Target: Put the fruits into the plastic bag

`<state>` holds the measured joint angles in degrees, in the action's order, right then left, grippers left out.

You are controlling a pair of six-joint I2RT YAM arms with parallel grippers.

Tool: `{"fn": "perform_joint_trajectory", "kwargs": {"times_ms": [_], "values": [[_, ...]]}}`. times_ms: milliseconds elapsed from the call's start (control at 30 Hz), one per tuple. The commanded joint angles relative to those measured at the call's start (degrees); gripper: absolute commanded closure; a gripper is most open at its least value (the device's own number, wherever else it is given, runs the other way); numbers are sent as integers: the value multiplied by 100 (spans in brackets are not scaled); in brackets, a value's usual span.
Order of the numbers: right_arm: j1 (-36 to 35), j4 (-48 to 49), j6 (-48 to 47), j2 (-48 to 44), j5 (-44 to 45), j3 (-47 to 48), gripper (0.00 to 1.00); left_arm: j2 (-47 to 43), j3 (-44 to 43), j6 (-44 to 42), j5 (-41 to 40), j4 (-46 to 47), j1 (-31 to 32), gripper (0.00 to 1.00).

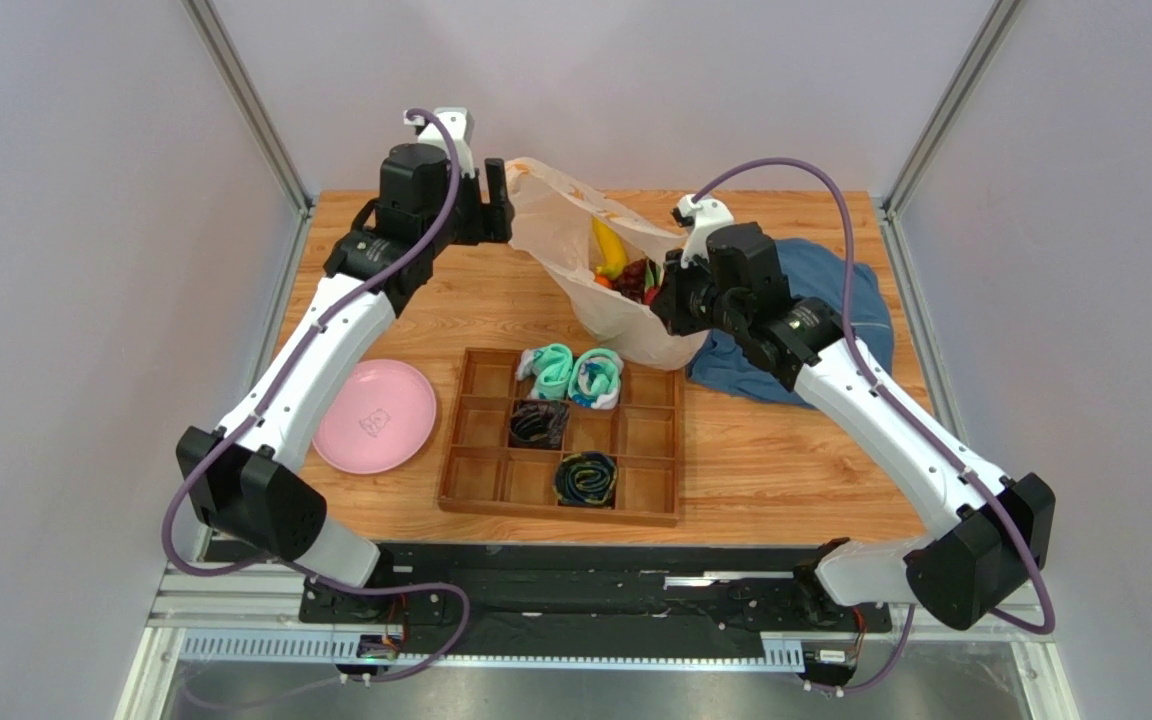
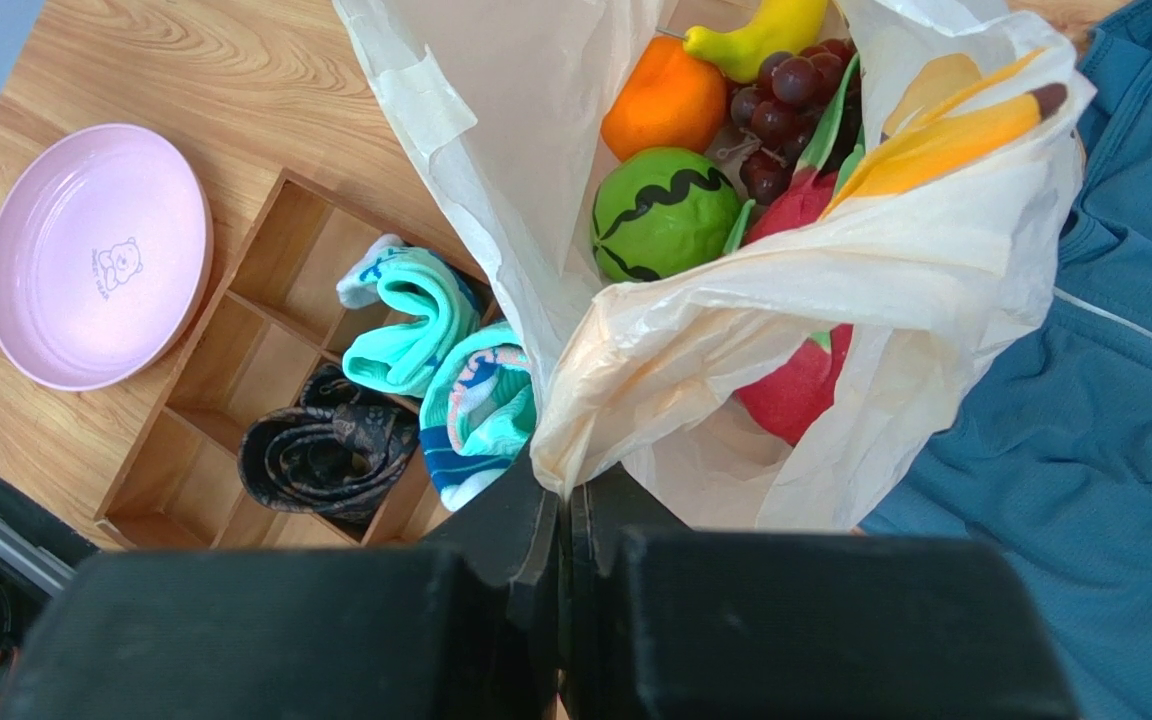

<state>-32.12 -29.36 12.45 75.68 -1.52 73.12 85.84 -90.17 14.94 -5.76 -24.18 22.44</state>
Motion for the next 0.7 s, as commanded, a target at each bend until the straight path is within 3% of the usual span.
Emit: {"fn": "perform_joint_trajectory", "kwargs": {"times_ms": [0, 367, 500, 667], "values": [[-22, 54, 30, 17, 73, 229, 95, 283, 69, 34, 284, -114, -371, 19], [-31, -166, 12, 236, 134, 466, 95, 1066, -220, 308, 1393, 616, -538, 20], [-22, -245, -5, 307, 143, 554, 95, 1040, 34, 474, 1595, 1134, -609, 20], [-22, -315, -14, 456, 143, 677, 95, 1180, 131, 764, 2025, 1609, -820, 27]]}}
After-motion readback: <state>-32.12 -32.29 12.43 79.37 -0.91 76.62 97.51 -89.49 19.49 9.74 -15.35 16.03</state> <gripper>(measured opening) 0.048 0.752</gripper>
